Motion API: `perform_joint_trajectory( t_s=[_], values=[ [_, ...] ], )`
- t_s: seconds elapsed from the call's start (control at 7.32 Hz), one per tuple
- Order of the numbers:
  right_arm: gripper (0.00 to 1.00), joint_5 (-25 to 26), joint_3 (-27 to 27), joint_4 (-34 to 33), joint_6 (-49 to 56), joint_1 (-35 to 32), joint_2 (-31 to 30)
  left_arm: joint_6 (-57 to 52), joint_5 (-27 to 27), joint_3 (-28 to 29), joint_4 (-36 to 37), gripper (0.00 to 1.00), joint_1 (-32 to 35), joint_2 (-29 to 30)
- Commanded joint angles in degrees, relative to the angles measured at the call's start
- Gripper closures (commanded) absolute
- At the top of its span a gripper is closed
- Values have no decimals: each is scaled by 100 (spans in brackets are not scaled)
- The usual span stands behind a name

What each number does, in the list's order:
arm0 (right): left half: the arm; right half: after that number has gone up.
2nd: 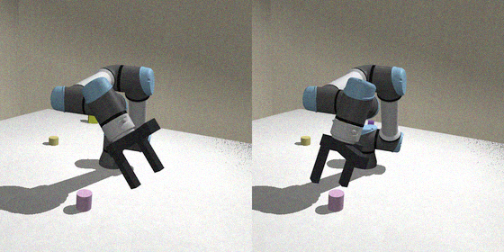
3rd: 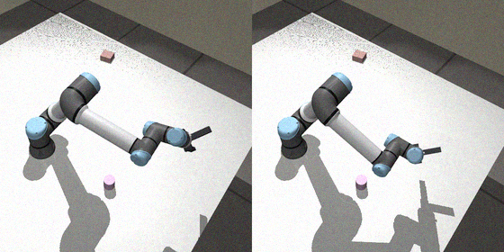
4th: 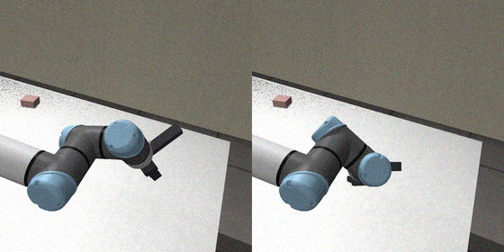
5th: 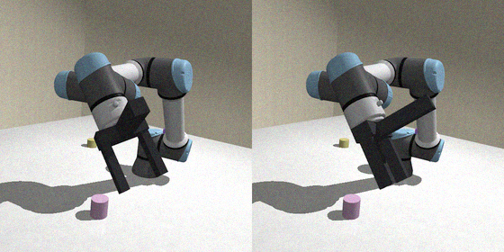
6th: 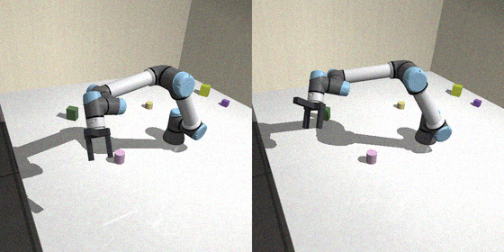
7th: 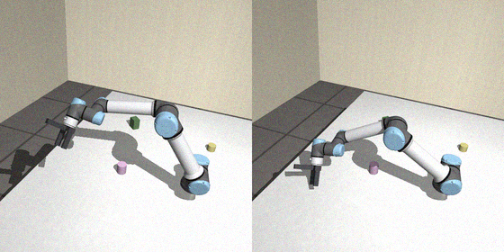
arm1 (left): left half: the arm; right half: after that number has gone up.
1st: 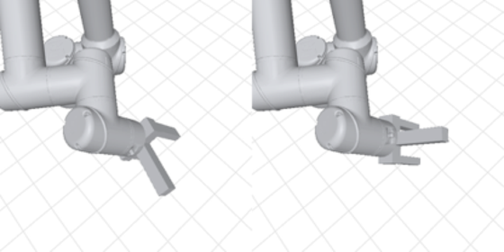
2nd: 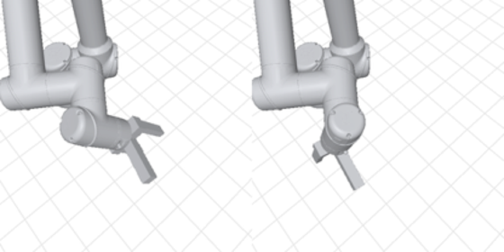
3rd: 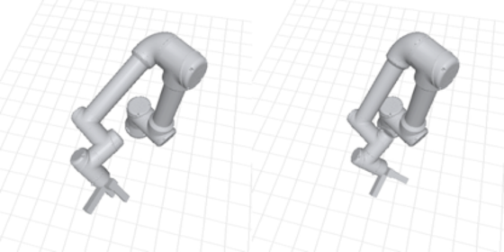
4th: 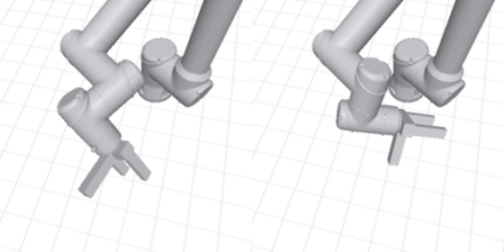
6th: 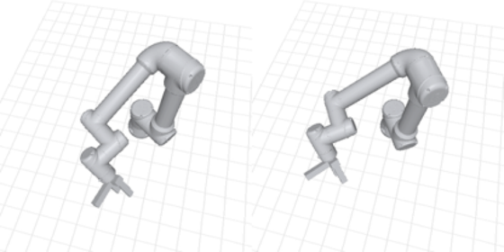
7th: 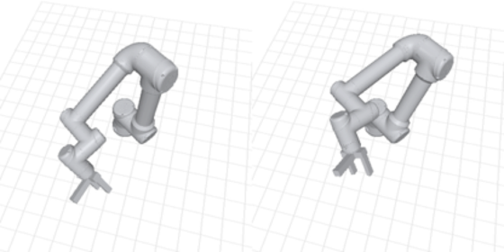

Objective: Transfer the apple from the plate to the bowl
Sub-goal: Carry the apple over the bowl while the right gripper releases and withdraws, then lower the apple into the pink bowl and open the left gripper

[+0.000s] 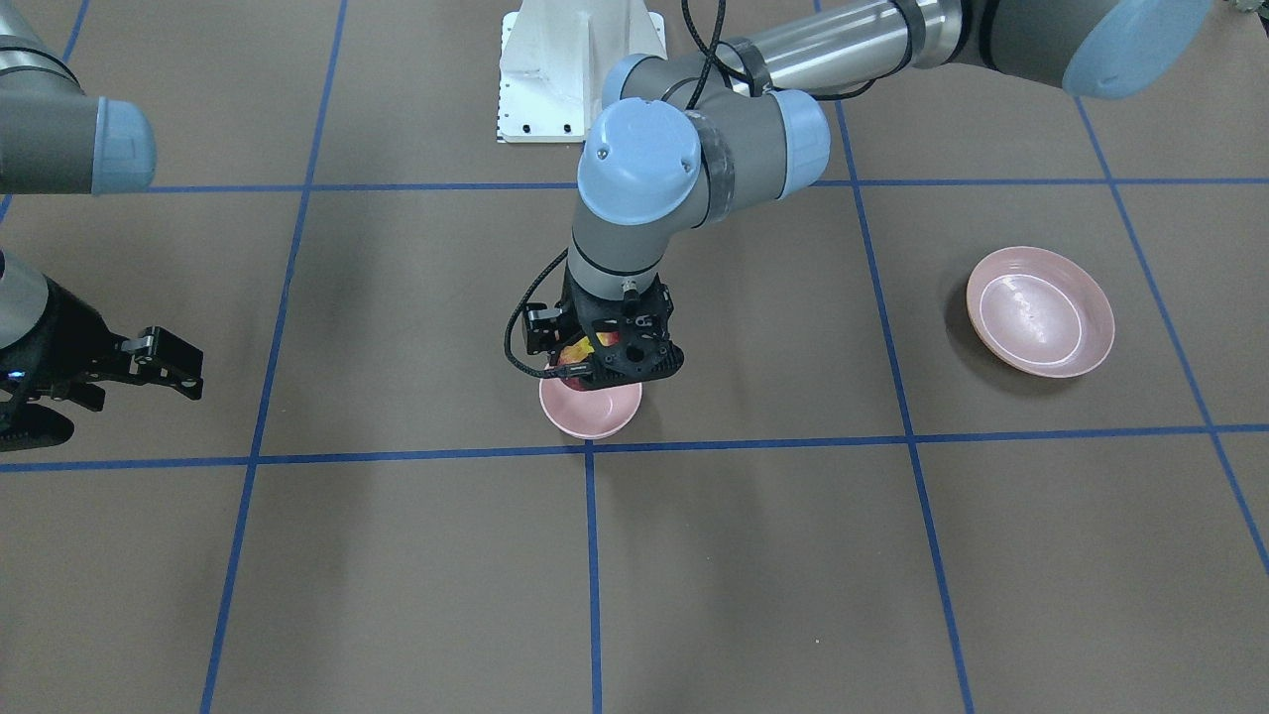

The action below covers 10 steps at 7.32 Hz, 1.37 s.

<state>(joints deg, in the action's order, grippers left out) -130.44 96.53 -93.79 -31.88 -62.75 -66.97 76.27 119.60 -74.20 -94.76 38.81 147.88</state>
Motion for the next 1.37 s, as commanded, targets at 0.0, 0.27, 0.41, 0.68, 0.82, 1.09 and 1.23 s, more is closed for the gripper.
perform_joint_trajectory(
  t_s=[0.0,0.27,0.41,0.68,0.82,1.09,1.23],
  values=[
    [0,-51,15,19,251,-87,-80,2,-199,265,-113,100,-136,12],
    [0,-51,41,19,270,-123,-106,-16,-217,388,-182,100,-224,12],
    [0,-51,59,28,270,-132,-115,-7,-252,572,-461,100,-234,21],
    [0,-51,59,28,305,-132,-124,-7,-253,828,-718,100,-234,47],
    [0,-51,59,28,305,-132,-124,-16,-253,889,-719,100,-242,48],
    [0,-51,59,28,305,-132,-106,19,-244,855,-728,25,-242,48],
    [0,-60,59,19,314,-175,-97,72,-253,777,-710,1,-234,30]
  ],
)
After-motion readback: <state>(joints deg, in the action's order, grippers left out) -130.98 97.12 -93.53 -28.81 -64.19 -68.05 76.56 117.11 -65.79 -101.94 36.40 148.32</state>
